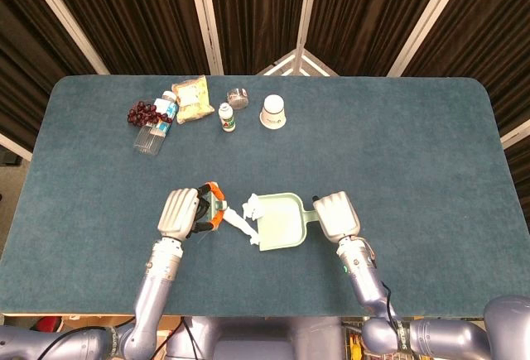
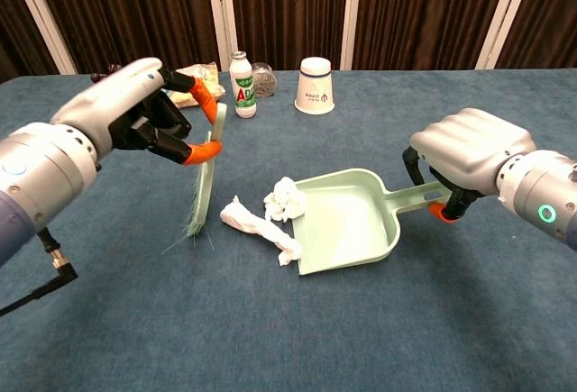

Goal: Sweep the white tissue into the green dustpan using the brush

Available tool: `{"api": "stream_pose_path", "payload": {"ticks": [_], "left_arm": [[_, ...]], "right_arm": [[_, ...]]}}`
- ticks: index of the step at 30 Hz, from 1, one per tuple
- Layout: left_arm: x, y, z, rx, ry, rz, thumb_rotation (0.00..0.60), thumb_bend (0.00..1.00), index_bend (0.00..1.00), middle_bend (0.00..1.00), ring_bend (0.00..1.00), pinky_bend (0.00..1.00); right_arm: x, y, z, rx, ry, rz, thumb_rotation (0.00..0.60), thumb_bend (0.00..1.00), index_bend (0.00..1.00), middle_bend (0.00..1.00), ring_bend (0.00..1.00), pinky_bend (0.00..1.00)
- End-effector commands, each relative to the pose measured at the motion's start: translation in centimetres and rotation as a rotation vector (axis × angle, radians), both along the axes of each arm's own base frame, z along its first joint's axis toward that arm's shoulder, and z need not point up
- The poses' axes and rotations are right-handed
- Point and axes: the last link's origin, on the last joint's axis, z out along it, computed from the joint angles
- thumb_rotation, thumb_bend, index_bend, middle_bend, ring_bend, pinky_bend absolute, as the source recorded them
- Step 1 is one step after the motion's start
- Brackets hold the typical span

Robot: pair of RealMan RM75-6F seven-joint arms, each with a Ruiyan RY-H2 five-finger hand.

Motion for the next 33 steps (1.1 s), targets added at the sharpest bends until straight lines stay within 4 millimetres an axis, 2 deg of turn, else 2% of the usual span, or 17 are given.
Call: {"api": "stream_pose_path", "payload": {"ticks": [1, 16, 23, 33], "left_arm": [[1.0, 0.1, -1.0, -0.007, -0.038, -0.01, 0.6, 0.66, 0.78, 1.0, 1.0, 1.0], [7.0, -1.0, -5.0, -0.049, -0.148, -0.055, 0.6, 0.66, 0.78, 1.0, 1.0, 1.0], [8.8, -1.6, -6.6, -0.056, -0.189, -0.084, 0.6, 0.66, 0.77, 1.0, 1.0, 1.0], [11.0, -1.3, -6.4, 0.003, -0.239, -0.165, 0.6, 0.64, 0.77, 1.0, 1.0, 1.0]], "right_arm": [[0.1, -0.1, 0.0, -0.002, 0.002, 0.003, 0.6, 0.39, 0.55, 0.81, 0.78, 0.84], [0.0, -0.4, 0.0, 0.003, 0.009, 0.004, 0.6, 0.39, 0.55, 0.81, 0.78, 0.84], [0.0, -0.4, -0.4, 0.006, 0.002, -0.004, 0.6, 0.39, 0.55, 0.81, 0.78, 0.84], [-0.2, -0.5, 0.2, -0.006, -0.001, -0.01, 0.6, 0.39, 0.55, 0.81, 0.78, 0.84]]}}
